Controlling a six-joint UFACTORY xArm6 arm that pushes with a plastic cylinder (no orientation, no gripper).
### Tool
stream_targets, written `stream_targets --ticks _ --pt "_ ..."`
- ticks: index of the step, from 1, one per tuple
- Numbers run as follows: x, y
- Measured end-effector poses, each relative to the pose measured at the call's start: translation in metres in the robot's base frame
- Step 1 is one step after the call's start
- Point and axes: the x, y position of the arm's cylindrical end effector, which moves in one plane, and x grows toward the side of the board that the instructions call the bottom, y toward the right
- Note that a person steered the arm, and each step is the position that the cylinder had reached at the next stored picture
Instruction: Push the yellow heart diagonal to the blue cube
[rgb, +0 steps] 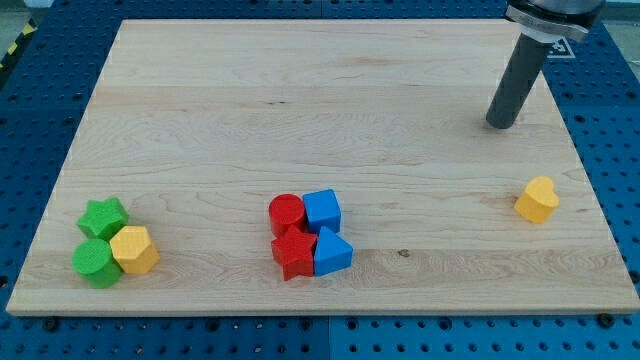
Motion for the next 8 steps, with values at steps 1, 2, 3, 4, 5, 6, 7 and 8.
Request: stream_targets --ticks 1,2,3,4,5,6,7,8 --pt "0.000 0.000" --pt "0.011 0.011" --pt "0.039 0.047" --pt "0.061 0.081" --pt "0.091 0.078" --pt "0.105 0.067" --pt "0.109 0.068" --pt "0.129 0.068"
